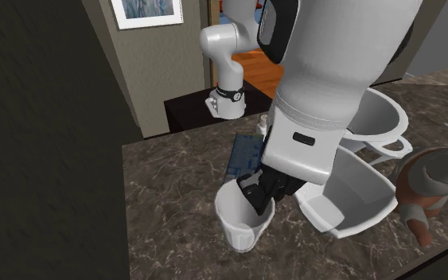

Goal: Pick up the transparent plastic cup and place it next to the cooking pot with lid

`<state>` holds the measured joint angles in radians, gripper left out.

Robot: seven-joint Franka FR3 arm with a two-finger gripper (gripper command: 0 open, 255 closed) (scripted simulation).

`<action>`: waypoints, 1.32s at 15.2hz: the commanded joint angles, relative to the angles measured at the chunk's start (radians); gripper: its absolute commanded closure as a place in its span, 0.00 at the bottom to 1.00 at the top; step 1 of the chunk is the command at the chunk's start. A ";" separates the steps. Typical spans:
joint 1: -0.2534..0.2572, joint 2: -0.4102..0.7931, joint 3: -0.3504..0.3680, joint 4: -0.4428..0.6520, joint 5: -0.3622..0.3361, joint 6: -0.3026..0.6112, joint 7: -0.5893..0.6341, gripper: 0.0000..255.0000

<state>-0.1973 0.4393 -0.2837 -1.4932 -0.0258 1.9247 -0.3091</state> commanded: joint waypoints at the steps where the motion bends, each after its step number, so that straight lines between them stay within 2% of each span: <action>1: -0.001 -0.006 -0.001 0.023 -0.001 -0.029 -0.003 1.00; 20: -0.016 0.002 -0.006 0.292 0.005 -0.288 -0.029 1.00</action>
<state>-0.2123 0.4415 -0.2892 -1.2153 -0.0212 1.6513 -0.3360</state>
